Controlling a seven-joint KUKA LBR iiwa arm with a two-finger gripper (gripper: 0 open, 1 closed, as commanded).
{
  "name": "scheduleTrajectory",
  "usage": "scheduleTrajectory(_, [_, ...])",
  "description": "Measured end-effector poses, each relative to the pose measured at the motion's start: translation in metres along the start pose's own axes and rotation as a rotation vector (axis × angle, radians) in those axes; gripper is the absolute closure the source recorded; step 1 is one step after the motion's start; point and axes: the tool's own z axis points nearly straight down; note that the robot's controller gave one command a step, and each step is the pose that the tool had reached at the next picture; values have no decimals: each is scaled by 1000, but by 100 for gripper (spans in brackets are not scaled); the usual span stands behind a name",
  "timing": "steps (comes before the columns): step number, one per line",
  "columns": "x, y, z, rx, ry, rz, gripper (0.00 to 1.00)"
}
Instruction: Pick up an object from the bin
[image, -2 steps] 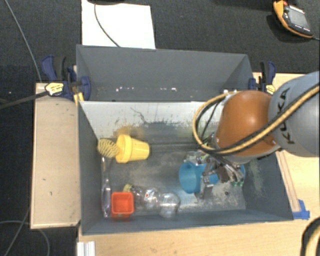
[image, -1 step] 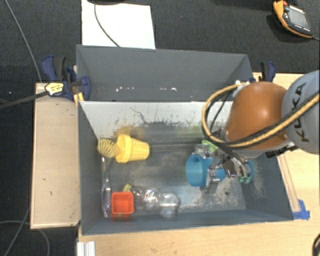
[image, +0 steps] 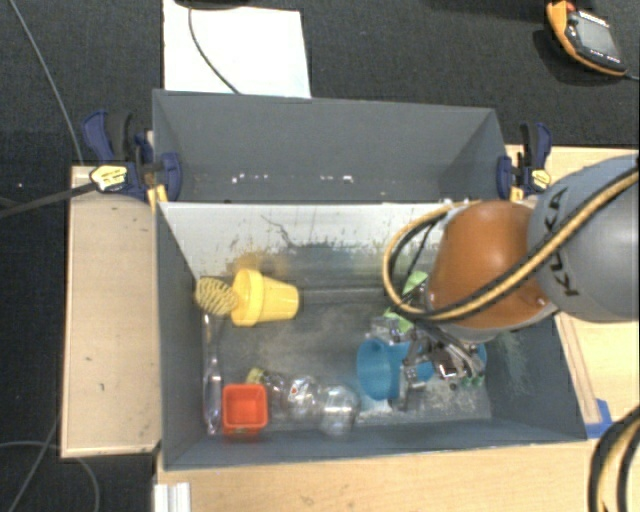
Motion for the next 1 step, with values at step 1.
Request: scheduleTrajectory(1, [-7, -3, -104, 1, -11, 46, 100])
